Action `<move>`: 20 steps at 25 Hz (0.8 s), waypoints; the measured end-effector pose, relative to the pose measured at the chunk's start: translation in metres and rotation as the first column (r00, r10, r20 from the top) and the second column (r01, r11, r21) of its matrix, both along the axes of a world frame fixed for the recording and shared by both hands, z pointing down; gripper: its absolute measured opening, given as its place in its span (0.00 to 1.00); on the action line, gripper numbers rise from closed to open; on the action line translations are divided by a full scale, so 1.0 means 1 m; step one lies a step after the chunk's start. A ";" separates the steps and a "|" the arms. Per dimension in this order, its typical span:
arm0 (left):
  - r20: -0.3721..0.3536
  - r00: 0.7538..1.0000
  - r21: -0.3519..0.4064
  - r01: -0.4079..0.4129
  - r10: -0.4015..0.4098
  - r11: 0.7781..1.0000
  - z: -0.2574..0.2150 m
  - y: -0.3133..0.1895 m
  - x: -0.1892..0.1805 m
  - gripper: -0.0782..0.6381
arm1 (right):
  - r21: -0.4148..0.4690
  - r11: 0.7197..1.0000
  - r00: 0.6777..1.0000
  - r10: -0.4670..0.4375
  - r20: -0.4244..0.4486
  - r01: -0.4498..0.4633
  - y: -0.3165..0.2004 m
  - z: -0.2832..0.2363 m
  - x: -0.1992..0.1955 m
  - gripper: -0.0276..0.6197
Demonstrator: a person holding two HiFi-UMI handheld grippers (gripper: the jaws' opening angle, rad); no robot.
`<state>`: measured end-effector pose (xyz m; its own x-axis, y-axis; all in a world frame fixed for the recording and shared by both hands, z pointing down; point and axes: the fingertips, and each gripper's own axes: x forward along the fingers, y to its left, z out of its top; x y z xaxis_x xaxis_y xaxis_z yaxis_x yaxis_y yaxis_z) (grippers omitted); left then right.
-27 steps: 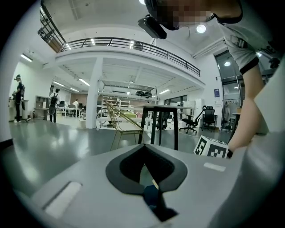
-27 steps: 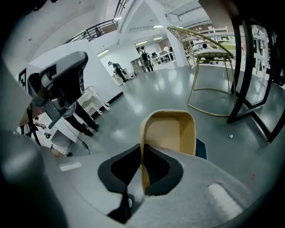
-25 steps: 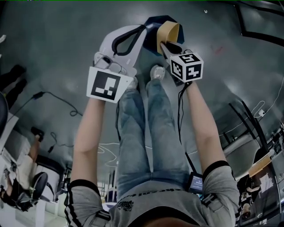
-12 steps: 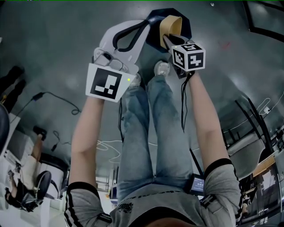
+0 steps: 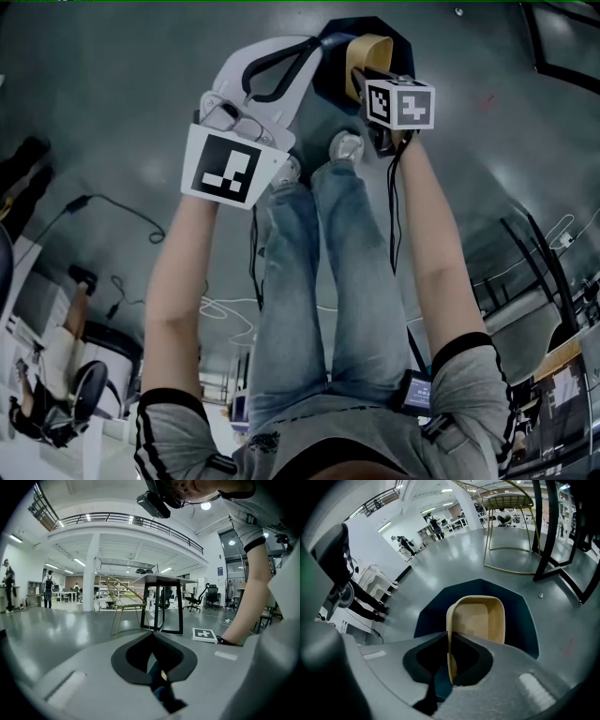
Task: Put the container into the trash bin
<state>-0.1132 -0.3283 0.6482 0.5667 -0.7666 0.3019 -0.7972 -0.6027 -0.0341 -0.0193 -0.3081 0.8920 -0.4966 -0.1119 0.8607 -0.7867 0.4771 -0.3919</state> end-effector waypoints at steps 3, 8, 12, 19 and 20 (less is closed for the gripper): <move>0.000 1.000 -0.002 0.000 0.000 1.000 0.002 0.000 0.001 0.14 | 0.000 1.000 1.000 0.026 -0.011 -0.026 -0.003 0.003 0.004 0.09; -0.007 1.000 -0.012 0.001 -0.001 1.000 0.005 0.006 0.003 0.14 | 0.018 0.998 0.998 0.055 -0.030 -0.055 -0.006 0.005 0.009 0.11; -0.019 1.000 -0.013 0.018 -0.018 1.000 0.005 0.009 0.001 0.14 | 0.017 0.998 0.998 0.058 -0.017 -0.058 -0.003 0.002 0.010 0.13; -0.026 1.000 0.003 0.012 -0.012 1.000 -0.007 0.015 0.003 0.14 | 0.084 0.996 0.998 0.036 0.051 -0.040 0.006 -0.023 0.005 0.05; -0.028 1.000 0.006 0.011 -0.010 1.000 -0.010 0.016 0.003 0.14 | 0.101 0.994 0.997 0.035 0.062 -0.041 0.007 -0.030 0.003 0.05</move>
